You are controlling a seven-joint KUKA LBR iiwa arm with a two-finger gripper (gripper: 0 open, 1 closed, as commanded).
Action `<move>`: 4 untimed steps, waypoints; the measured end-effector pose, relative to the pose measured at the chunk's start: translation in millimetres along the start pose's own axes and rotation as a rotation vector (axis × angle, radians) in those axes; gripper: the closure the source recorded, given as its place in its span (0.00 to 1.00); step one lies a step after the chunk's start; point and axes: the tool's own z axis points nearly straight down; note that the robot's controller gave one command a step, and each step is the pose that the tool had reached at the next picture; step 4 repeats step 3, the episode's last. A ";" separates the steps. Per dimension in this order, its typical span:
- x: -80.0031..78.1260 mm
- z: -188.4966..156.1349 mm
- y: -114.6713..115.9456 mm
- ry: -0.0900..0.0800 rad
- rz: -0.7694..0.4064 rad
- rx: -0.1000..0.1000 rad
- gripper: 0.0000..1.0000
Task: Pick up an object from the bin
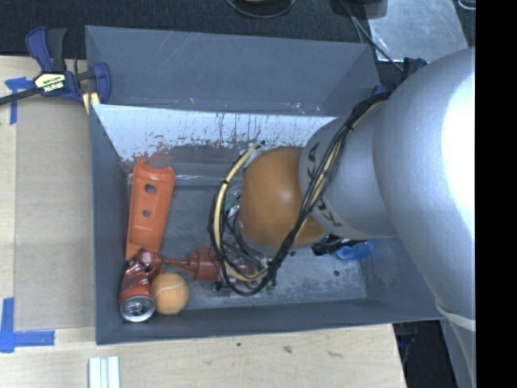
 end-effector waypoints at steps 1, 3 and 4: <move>0.4 -1.1 -0.3 0.001 0.005 0.000 1.00; -18.3 -143.0 2.3 0.002 -0.003 0.001 1.00; -18.3 -143.0 2.3 0.002 -0.003 0.001 1.00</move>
Offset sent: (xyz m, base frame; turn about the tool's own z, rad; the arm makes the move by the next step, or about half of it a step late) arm 0.0052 0.0060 0.0497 0.0049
